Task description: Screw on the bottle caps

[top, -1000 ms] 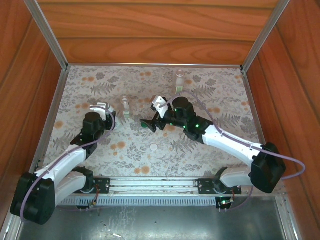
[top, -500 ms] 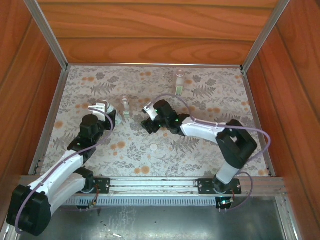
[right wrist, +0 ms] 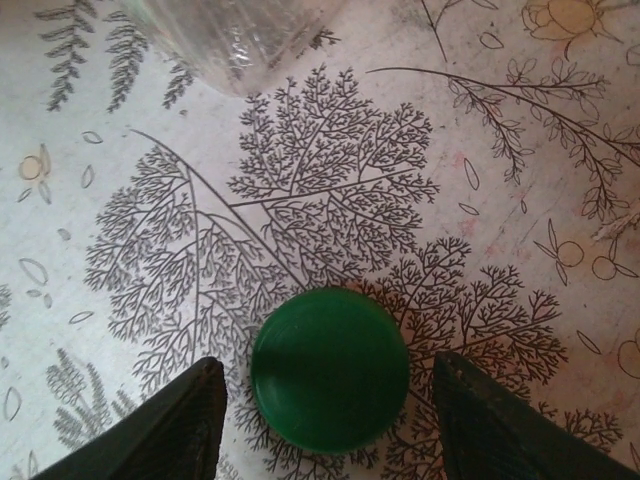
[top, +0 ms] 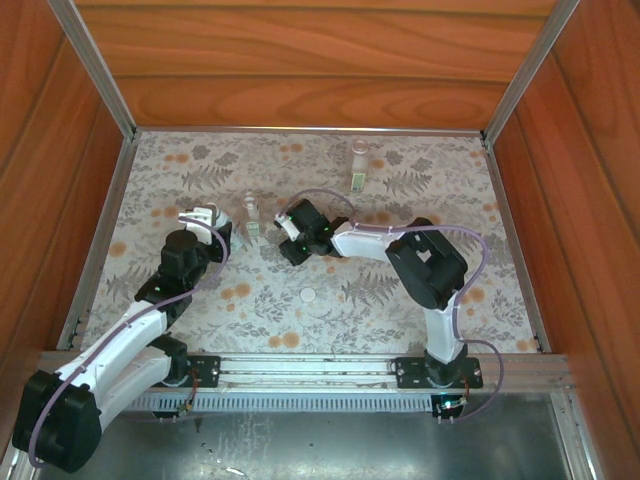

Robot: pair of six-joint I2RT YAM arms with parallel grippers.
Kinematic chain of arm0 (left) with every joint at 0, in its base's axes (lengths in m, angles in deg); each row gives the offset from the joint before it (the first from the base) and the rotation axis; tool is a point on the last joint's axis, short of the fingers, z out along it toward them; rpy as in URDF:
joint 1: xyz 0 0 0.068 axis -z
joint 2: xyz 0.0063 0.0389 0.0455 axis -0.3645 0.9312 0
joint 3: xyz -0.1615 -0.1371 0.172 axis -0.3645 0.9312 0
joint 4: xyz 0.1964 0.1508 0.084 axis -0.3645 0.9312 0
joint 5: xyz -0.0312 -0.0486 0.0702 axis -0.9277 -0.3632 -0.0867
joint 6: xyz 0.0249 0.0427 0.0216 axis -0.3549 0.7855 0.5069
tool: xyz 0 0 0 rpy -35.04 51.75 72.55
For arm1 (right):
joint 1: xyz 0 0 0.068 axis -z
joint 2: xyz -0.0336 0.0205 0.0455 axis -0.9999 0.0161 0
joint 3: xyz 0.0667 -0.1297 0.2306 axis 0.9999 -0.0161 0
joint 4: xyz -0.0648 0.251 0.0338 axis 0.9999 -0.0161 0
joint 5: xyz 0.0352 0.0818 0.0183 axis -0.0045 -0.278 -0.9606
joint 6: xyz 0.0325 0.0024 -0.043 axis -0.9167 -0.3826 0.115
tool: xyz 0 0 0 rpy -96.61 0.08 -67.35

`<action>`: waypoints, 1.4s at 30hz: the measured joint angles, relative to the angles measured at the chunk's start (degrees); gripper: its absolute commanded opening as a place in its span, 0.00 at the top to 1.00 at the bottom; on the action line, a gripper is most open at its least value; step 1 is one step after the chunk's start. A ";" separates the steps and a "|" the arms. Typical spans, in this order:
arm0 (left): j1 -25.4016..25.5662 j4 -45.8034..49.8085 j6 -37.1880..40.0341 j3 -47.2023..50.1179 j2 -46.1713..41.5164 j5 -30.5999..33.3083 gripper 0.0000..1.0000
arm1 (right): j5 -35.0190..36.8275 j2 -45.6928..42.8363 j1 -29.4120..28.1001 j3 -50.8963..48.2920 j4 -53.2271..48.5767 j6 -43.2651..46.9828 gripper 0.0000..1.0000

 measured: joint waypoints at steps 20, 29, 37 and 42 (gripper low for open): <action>11.78 4.33 4.44 0.00 -3.30 5.90 0.47 | 7.52 1.25 0.04 1.90 -3.54 -2.84 0.50; 18.80 5.31 5.46 -2.16 0.31 5.40 0.47 | 9.81 -8.04 2.12 -10.19 -3.96 -6.73 0.49; 23.02 4.17 5.70 -5.44 6.56 2.27 0.47 | 11.10 -14.25 8.72 -18.23 -2.95 -10.51 0.45; 23.04 2.25 5.79 -5.51 8.72 0.28 0.47 | 11.37 -15.74 10.86 -19.52 -3.08 -10.58 0.30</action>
